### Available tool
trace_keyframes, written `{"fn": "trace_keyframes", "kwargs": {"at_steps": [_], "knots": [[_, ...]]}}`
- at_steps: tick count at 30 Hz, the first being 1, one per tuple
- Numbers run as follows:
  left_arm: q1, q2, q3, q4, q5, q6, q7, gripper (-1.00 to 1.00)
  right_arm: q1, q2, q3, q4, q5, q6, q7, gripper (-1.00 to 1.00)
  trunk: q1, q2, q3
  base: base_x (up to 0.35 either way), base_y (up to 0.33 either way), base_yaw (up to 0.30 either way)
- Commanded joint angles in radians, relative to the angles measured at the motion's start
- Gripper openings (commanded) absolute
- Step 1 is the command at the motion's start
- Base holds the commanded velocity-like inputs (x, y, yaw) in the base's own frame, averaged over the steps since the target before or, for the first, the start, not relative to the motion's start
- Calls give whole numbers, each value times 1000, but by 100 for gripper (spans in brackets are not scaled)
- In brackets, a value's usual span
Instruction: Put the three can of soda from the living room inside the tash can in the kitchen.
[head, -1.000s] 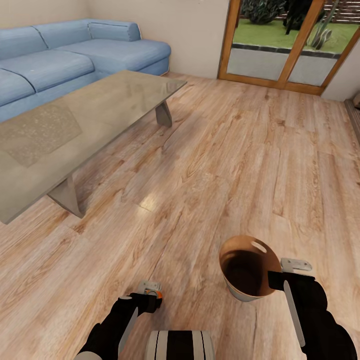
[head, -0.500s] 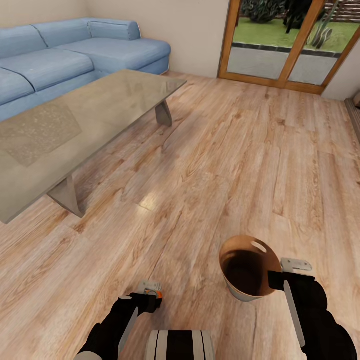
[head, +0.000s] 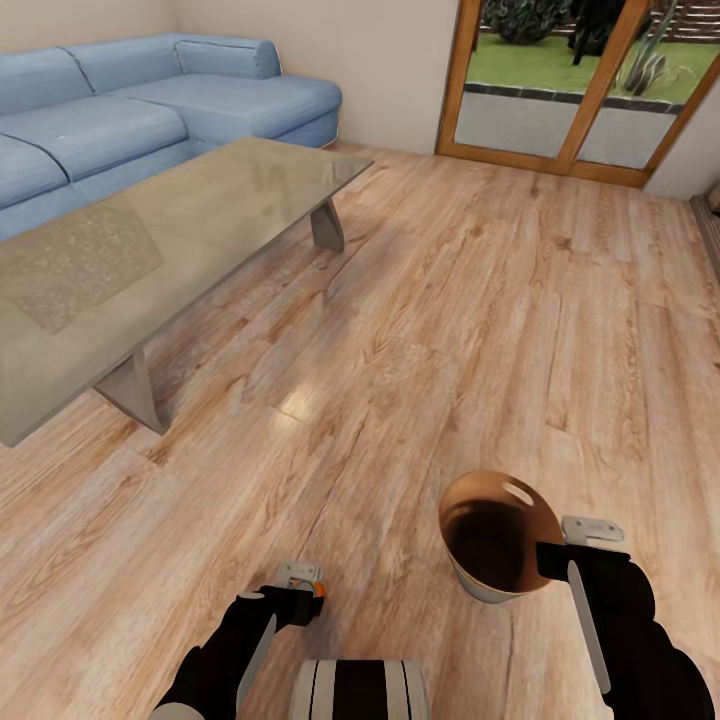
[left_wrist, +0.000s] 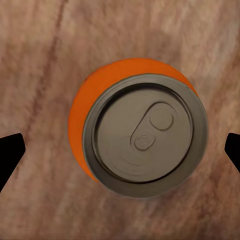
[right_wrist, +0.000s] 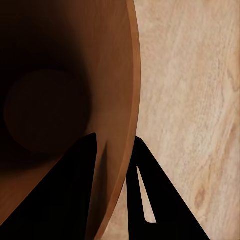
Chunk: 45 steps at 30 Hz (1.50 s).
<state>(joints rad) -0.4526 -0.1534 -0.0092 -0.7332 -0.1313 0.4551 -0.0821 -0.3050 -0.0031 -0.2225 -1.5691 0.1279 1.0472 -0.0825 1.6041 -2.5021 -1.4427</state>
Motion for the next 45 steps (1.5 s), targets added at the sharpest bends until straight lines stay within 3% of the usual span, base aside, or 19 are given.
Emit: {"fn": "trace_keyframes", "kwargs": {"at_steps": [1,5,6,26,45], "knots": [[0,0,0,0,0,0,0,100,0,0,0,0,-4,0,2,-100,0,0,0,0,0,0],[0,0,0,0,-1,0,1,100,0,0,0,0,-4,0,1,-100,0,0,0,0,0,0],[0,0,0,0,-1,0,1,-100,0,0,0,0,-4,0,1,-100,0,0,0,0,0,0],[0,0,0,0,-2,1,4,-100,0,3,1,0,-4,0,1,-100,0,0,1,0,0,0],[0,0,0,1,-2,1,4,-100,0,0,2,0,-4,0,1,-100,0,0,29,0,0,0]]}}
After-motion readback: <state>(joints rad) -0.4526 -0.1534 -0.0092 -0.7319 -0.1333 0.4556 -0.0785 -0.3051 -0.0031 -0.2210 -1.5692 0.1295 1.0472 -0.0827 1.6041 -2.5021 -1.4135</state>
